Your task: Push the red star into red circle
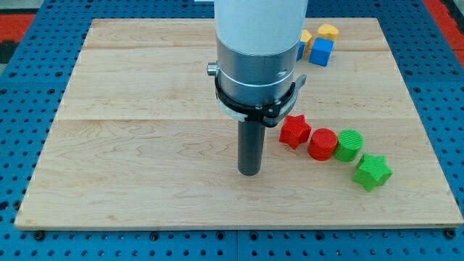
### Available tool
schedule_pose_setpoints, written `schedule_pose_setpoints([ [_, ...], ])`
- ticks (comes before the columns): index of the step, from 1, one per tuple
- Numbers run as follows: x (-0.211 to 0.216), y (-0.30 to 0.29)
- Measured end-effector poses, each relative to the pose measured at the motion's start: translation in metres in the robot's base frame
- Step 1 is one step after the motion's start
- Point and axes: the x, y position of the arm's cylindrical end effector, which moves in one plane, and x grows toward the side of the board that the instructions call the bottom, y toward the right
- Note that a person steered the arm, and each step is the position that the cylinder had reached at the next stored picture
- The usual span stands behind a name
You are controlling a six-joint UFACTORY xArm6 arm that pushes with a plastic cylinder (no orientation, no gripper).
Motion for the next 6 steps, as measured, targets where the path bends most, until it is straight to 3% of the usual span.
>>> schedule_pose_setpoints([
  [1, 0.002, 0.005],
  [3, -0.092, 0.002],
  [4, -0.089, 0.074],
  [5, -0.068, 0.090],
  [6, -0.131, 0.114],
])
